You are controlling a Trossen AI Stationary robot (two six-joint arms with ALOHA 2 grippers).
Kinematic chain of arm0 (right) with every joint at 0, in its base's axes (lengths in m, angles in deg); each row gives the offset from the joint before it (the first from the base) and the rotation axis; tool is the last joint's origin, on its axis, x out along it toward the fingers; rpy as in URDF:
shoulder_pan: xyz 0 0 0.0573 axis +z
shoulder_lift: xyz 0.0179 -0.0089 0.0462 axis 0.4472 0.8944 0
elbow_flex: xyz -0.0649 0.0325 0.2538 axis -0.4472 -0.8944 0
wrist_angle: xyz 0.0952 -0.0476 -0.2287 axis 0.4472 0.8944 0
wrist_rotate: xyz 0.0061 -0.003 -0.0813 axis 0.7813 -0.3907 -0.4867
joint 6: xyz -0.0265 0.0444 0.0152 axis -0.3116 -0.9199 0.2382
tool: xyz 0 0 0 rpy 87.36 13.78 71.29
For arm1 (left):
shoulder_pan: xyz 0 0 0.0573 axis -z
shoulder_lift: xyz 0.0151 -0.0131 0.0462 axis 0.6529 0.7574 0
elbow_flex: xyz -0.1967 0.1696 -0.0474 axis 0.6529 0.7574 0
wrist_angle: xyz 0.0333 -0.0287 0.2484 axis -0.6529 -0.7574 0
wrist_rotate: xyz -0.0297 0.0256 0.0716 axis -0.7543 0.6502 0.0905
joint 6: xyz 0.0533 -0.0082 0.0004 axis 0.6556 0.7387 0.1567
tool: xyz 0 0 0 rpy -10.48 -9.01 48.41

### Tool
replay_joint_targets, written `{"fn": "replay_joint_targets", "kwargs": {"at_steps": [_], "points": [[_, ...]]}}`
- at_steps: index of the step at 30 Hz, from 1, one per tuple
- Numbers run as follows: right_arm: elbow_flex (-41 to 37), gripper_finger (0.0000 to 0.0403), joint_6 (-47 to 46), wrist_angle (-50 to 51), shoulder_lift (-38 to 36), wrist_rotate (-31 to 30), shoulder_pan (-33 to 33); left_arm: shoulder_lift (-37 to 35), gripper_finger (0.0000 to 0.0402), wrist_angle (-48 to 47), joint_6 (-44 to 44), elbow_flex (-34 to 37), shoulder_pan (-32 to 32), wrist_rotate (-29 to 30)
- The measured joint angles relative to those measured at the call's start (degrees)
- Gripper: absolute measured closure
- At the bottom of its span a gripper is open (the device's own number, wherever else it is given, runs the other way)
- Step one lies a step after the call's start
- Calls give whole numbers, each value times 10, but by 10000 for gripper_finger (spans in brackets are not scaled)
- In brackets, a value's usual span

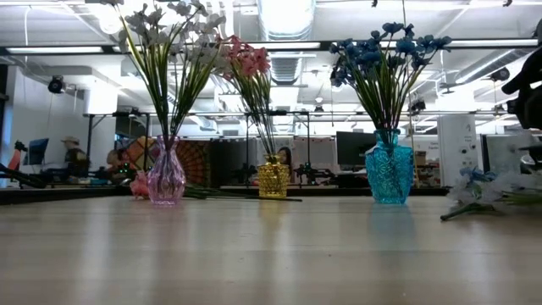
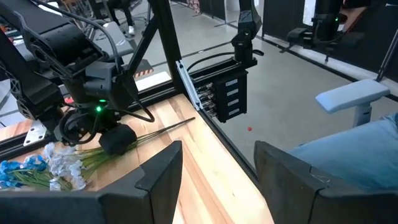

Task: Sort flowers into vase by color
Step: Put the white flowers into the purple vase

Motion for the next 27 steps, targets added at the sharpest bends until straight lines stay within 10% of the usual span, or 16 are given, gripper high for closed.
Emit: {"fn": "replay_joint_targets", "kwargs": {"at_steps": [11, 21, 27], "points": [[23, 371, 10, 2, -1, 0, 0, -24, 219, -38, 3, -3, 0, 1], [154, 376, 72, 109, -1, -1, 5, -117, 219, -62, 8, -9, 0, 2], [271, 375, 172, 156, -2, -123, 21, -135, 219, -56, 16, 13, 0, 2]]}}
